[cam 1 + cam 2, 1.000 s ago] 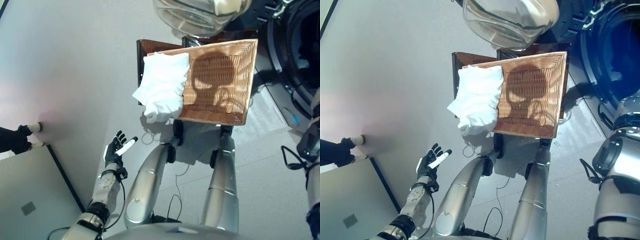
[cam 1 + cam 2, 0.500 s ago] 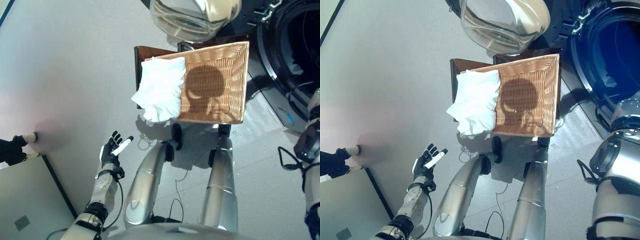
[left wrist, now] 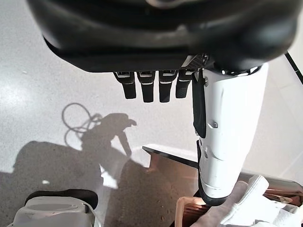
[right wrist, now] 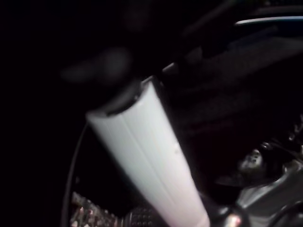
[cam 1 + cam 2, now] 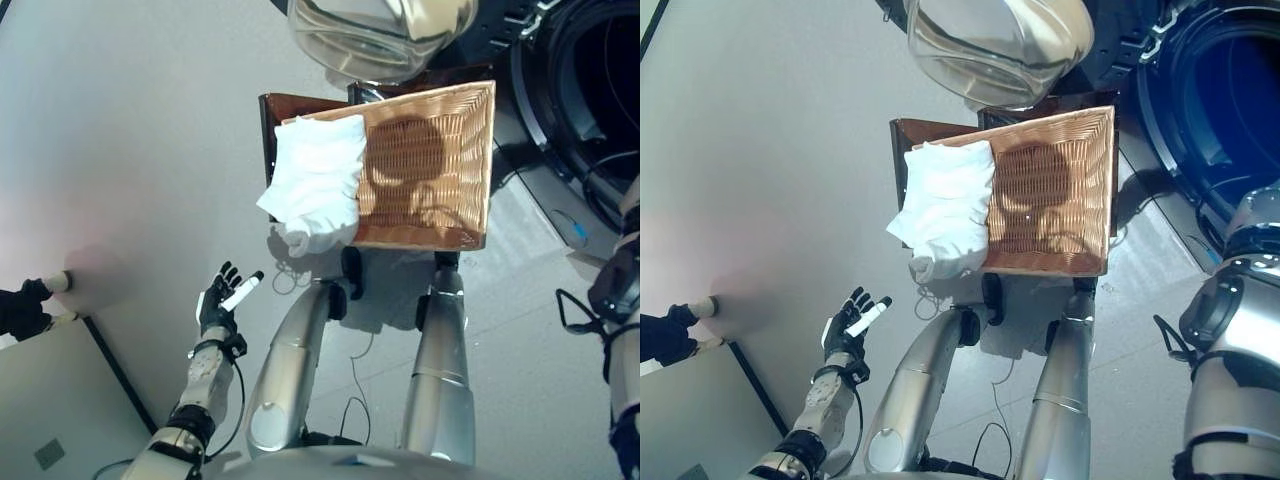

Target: Pick up the clothes and place them into the washing machine

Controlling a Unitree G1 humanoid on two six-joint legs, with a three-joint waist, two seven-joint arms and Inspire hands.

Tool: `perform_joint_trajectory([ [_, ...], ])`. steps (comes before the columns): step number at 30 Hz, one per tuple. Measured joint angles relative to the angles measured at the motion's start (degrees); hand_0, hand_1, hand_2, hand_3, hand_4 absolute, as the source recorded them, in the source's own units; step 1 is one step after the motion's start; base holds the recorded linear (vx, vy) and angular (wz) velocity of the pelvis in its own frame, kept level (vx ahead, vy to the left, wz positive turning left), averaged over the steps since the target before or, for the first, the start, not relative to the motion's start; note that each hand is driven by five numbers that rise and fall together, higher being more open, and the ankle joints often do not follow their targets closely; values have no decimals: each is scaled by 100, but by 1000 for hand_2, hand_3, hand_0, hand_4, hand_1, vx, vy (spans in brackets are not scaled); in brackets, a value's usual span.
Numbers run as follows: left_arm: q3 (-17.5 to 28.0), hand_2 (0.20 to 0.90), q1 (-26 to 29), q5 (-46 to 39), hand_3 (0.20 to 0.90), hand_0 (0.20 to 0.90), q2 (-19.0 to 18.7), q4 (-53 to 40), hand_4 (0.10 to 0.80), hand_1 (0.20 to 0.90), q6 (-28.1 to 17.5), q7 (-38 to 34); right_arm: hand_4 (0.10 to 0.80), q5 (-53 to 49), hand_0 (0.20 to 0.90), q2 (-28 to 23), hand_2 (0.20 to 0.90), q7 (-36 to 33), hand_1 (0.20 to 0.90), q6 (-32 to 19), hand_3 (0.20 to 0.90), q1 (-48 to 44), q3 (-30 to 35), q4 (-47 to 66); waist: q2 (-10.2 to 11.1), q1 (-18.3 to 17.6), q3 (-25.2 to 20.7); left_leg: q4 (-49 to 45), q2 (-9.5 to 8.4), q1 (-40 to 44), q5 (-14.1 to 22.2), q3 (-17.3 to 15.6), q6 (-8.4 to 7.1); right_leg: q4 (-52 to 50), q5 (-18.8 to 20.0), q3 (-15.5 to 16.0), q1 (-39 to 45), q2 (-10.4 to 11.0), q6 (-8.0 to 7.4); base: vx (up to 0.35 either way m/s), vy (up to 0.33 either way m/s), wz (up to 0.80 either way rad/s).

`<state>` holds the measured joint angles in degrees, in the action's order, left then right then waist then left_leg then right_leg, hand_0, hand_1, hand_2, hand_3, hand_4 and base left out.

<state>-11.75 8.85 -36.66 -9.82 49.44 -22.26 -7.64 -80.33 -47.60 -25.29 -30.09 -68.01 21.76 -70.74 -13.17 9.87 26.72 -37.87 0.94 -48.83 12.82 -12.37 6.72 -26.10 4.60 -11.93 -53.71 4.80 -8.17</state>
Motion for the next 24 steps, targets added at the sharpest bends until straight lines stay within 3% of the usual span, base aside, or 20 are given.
perform_joint_trajectory([
  [4, 39, 900, -13, -1, 900, 900, -16, 0, 800, 900, -1, -16, 800, 1, 900, 22, 900, -3, 900, 3, 900, -18, -78, 0, 117, -9, -86, -43, 21, -155, -3, -14, 4, -54, 18, -11, -172, -26, -15, 0, 0, 0],
  [16, 39, 900, -9, 2, 900, 900, -19, 4, 800, 900, -1, -24, 800, 73, 900, 38, 900, -88, 900, 51, 900, -19, -195, -67, 122, -7, -84, -120, 28, -154, 16, -8, -2, -139, 3, -7, -173, -46, 4, 0, 0, 0],
  [24, 41, 900, -8, 9, 900, 900, -19, 1, 800, 900, -1, -33, 800, 721, 900, 48, 900, -322, 900, 305, 900, -14, -411, -257, 142, -26, -91, -166, 25, -156, 18, -8, -2, -165, 1, -15, -168, -50, 5, 0, 0, 0],
])
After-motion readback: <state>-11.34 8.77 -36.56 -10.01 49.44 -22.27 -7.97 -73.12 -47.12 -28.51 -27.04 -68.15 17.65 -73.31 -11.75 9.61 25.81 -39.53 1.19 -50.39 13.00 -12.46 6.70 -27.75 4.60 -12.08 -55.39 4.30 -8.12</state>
